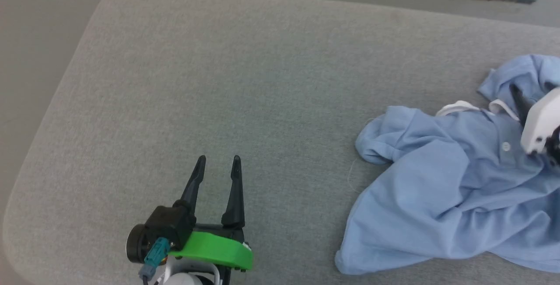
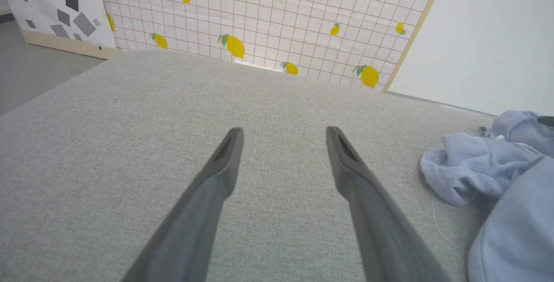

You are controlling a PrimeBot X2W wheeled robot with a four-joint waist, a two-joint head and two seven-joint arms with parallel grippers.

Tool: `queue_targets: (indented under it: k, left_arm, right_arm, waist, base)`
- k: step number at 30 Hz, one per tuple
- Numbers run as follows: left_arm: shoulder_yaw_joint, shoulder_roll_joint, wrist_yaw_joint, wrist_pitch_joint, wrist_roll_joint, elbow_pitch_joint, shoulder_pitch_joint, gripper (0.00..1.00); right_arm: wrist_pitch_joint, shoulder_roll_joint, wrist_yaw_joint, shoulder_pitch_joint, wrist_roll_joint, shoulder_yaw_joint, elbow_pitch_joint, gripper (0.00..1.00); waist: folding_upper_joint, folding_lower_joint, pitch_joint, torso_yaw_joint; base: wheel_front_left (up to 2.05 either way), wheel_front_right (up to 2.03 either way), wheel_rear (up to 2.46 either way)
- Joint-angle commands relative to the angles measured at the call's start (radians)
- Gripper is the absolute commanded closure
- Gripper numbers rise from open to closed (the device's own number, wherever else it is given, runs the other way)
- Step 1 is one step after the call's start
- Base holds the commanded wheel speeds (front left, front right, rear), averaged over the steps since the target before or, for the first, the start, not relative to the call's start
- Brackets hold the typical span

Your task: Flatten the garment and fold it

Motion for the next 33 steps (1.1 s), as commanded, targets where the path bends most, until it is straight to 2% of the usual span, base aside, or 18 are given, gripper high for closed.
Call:
queue_targets:
  k: [1,4,8,11,14,18,23,28,33]
  left_arm:
    - [0.005,-0.002,-0.006,-0.004,0.005,0.003,0.011,0.0]
    - [0.01,-0.002,-0.007,-0.004,0.005,0.004,0.028,0.0]
    - [0.027,-0.002,-0.006,-0.004,0.007,-0.006,0.064,0.0]
    - [0.044,-0.002,-0.009,-0.004,0.014,-0.022,0.084,0.0]
    - [0.062,-0.002,-0.011,-0.004,0.02,-0.044,0.103,0.0]
    - [0.082,-0.002,-0.015,-0.004,0.025,-0.072,0.127,0.0]
    - [0.101,-0.002,-0.009,-0.004,0.021,-0.095,0.162,0.0]
    - [0.104,-0.002,-0.018,-0.004,0.031,-0.101,0.167,0.0]
    - [0.075,0.011,-0.081,-0.004,0.088,-0.08,0.06,0.0]
  right_arm:
    - [-0.024,0.003,-0.002,-0.018,0.014,-0.012,-0.022,0.0]
    - [-0.07,0.023,-0.002,0.01,0.035,-0.052,-0.081,0.0]
    - [-0.136,0.066,-0.002,0.147,0.026,-0.125,-0.238,0.0]
    - [-0.198,0.13,-0.002,0.286,-0.015,-0.206,-0.38,0.0]
    - [-0.26,0.229,-0.002,0.441,-0.085,-0.265,-0.527,0.0]
    - [-0.345,0.348,-0.002,0.599,-0.16,-0.292,-0.647,0.0]
    - [-0.481,0.379,-0.002,0.732,-0.156,-0.286,-0.66,0.0]
    - [-0.54,0.38,-0.002,0.781,-0.102,-0.267,-0.613,0.0]
    - [-0.554,0.38,-0.002,0.763,-0.106,-0.254,-0.606,0.0]
  waist:
    - [0.0,-0.0001,-0.052,-0.045]
    - [0.0,-0.0001,-0.09,-0.066]
    - [0.0,-0.0001,-0.126,-0.092]
    - [0.0,-0.0001,-0.135,-0.106]
    - [0.0,-0.0001,-0.135,-0.123]
    - [0.0,-0.0001,-0.132,-0.146]
    - [0.0,-0.0001,-0.143,-0.163]
    - [0.0,-0.0001,-0.156,-0.179]
    - [0.0,-0.0001,-0.147,-0.182]
  base:
    - [0.0,0.0,0.0]
    - [0.0,0.0,0.0]
    - [0.0,0.0,0.0]
    - [0.0,0.0,0.0]
    - [0.0,0.0,0.0]
    - [0.0,0.0,0.0]
    - [0.0,0.0,0.0]
    - [0.0,0.0,0.0]
    - [0.0,0.0,0.0]
